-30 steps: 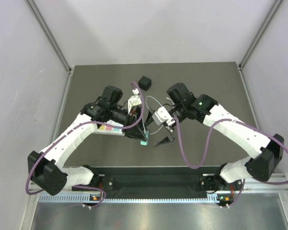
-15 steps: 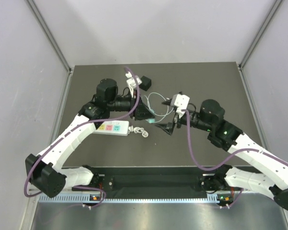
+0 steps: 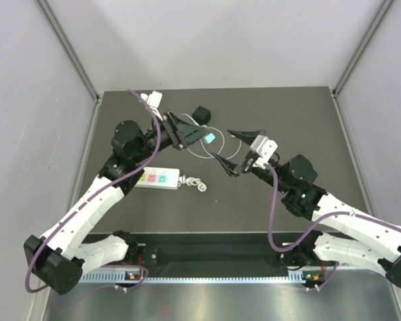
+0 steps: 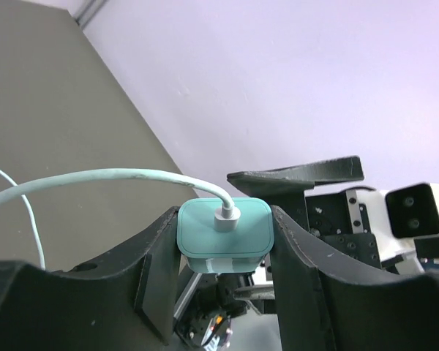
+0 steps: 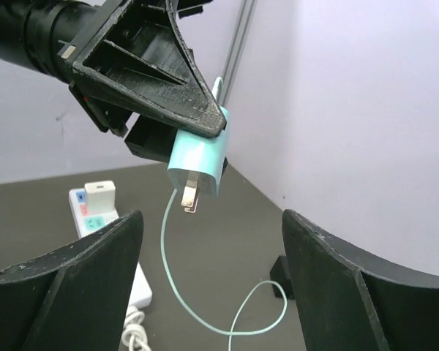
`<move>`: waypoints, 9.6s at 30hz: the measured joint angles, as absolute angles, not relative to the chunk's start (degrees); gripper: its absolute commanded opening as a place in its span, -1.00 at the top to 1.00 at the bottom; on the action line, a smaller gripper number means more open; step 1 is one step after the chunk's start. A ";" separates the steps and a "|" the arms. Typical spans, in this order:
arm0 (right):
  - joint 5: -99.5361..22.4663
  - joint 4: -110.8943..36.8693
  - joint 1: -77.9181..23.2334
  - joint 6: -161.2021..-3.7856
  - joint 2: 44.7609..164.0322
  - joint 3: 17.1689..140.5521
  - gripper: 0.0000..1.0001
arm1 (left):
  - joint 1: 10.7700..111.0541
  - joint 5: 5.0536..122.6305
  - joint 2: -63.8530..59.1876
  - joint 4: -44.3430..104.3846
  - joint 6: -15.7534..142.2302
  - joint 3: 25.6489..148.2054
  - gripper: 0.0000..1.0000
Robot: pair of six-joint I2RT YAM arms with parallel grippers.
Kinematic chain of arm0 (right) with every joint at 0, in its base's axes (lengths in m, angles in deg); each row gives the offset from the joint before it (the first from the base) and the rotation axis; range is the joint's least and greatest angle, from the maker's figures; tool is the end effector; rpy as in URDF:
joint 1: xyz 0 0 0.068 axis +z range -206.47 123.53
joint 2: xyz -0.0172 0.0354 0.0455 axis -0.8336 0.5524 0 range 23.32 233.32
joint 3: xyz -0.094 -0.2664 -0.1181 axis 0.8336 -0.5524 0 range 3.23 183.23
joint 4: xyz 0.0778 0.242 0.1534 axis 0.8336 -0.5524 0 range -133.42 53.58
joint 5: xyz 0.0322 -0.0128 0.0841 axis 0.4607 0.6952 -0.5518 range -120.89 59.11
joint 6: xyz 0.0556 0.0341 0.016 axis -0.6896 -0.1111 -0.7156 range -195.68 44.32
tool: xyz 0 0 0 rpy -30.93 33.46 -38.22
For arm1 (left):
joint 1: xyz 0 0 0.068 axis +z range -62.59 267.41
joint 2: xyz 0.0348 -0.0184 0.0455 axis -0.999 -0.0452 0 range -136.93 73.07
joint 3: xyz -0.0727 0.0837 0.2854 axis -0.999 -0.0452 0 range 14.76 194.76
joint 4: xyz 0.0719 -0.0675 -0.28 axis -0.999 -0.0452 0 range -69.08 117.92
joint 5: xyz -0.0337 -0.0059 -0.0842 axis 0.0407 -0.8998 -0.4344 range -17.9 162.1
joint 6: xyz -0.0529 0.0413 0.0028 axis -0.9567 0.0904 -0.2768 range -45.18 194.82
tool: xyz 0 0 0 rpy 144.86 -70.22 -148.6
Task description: Insert the plug
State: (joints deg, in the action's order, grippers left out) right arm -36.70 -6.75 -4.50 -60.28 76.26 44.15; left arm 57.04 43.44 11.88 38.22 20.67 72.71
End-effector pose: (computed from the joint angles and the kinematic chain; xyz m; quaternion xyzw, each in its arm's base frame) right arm 0.1500 0.2006 0.3901 -0.3610 0.4678 0.2813 0.7561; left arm 0.2299 -0.1646 0.4337 0.0493 0.6661 -0.6095 0.4271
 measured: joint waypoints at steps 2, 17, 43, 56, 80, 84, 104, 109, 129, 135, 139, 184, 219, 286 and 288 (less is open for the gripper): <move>-36.72 -4.47 -4.18 -60.11 77.07 44.18 -0.49 | 57.04 44.79 12.69 38.38 19.79 72.71 1.00; -37.55 1.23 -3.48 -60.39 84.24 48.52 -0.16 | 57.04 47.31 13.70 44.89 14.20 68.54 1.00; -31.98 0.86 -1.64 -61.44 87.80 51.34 1.00 | 57.08 45.69 14.88 41.96 14.85 67.77 -0.52; -30.71 -27.36 -27.45 -71.71 88.90 65.20 1.00 | 57.06 40.71 13.02 20.63 35.95 78.88 -0.47; -70.79 -53.43 -50.82 -95.14 73.01 53.49 1.00 | 57.08 21.54 -4.44 10.31 61.43 91.25 -0.43; -77.81 -47.18 -50.56 -98.16 71.81 51.19 1.00 | 57.08 18.89 -4.44 9.20 64.80 91.14 -0.48; -86.07 -18.64 -46.23 -112.54 69.86 42.12 1.00 | 54.09 3.90 -16.70 25.52 54.52 96.99 -0.37; -85.94 -20.12 -45.16 -111.49 69.86 42.36 1.00 | 52.89 0.84 -18.37 34.14 48.27 97.06 -0.26; -86.51 -5.87 -43.82 -117.37 68.83 37.68 1.00 | 50.29 -3.10 -22.34 41.39 41.69 97.06 0.27; -86.49 -5.33 -43.82 -118.33 68.99 37.36 1.00 | 50.29 -3.38 -22.61 41.39 41.78 97.06 0.19; -86.18 -5.09 -43.82 -118.33 69.44 37.36 1.00 | 50.35 -3.55 -23.00 41.37 41.74 97.06 0.15; -57.75 -42.11 -44.66 -111.84 57.36 49.86 -0.99 | 58.66 37.32 -19.44 5.07 47.09 101.91 1.00; -63.32 -49.80 -44.66 -102.38 63.24 48.48 -0.99 | 71.84 99.72 -6.21 -40.70 -9.01 99.84 1.00; -59.82 -52.32 -44.66 -98.64 62.08 47.74 -0.99 | 82.53 89.56 -21.56 -42.12 -19.20 89.24 1.00; -59.89 -52.25 -44.66 -98.64 62.65 47.74 -0.99 | 82.53 89.84 -21.56 -42.15 -19.02 89.54 1.00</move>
State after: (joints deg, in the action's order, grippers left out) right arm -59.89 -52.25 -44.66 -98.64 62.65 47.74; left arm 82.53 89.84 -21.56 -42.15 -19.02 89.54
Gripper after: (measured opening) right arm 0.996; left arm 0.372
